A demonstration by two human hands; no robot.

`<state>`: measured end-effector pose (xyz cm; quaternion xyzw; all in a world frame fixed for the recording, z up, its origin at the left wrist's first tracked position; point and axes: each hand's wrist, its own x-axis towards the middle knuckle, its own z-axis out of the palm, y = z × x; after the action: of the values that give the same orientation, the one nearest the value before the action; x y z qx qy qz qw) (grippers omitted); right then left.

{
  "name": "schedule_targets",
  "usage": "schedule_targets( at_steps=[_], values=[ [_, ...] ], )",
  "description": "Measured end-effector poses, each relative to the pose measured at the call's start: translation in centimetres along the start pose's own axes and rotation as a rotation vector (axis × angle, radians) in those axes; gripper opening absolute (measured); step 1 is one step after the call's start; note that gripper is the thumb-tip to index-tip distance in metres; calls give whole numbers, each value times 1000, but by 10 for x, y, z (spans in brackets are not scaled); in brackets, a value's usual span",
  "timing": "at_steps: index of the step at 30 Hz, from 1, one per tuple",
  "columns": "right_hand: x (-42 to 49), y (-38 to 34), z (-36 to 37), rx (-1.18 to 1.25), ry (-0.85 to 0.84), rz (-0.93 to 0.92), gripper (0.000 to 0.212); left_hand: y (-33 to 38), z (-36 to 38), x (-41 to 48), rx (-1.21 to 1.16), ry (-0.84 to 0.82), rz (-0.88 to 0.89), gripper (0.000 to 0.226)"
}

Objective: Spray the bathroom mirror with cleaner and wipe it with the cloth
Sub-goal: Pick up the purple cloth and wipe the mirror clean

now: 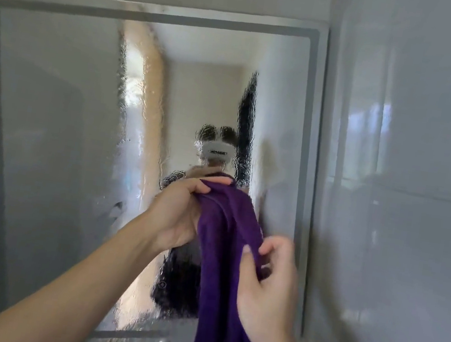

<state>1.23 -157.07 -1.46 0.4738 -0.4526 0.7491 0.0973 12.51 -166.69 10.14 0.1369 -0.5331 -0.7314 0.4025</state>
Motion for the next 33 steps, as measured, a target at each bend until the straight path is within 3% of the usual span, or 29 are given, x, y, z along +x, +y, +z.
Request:
schedule_targets(
  at_steps=[2,5,7,11,15,18,22,26,31,33],
  values=[
    [-16,-1,2,-108,-132,-223,7,5,10,6,-33,-11,28,42],
    [-18,11,4,-273,-197,-430,24,13,22,10,-16,-14,30,38],
    [-15,22,9,-380,-192,-442,42,17,28,12,11,-28,1,40],
    [-12,38,27,-496,-337,-387,77,22,38,21,40,-54,6,44],
    [10,47,42,-478,-372,-379,86,31,47,28,102,-73,85,42],
    [44,48,40,-536,-275,-397,97,47,44,28,158,-123,215,47],
    [102,48,30,-580,-170,-384,87,59,39,29,303,-87,355,50],
    [168,32,18,-588,-7,-375,68,74,31,45,766,42,364,41],
    [257,5,23,-508,118,-254,76,115,22,70,1791,162,603,75],
    [282,-1,28,-527,93,-280,78,129,19,81,2033,176,642,81]
  ],
)
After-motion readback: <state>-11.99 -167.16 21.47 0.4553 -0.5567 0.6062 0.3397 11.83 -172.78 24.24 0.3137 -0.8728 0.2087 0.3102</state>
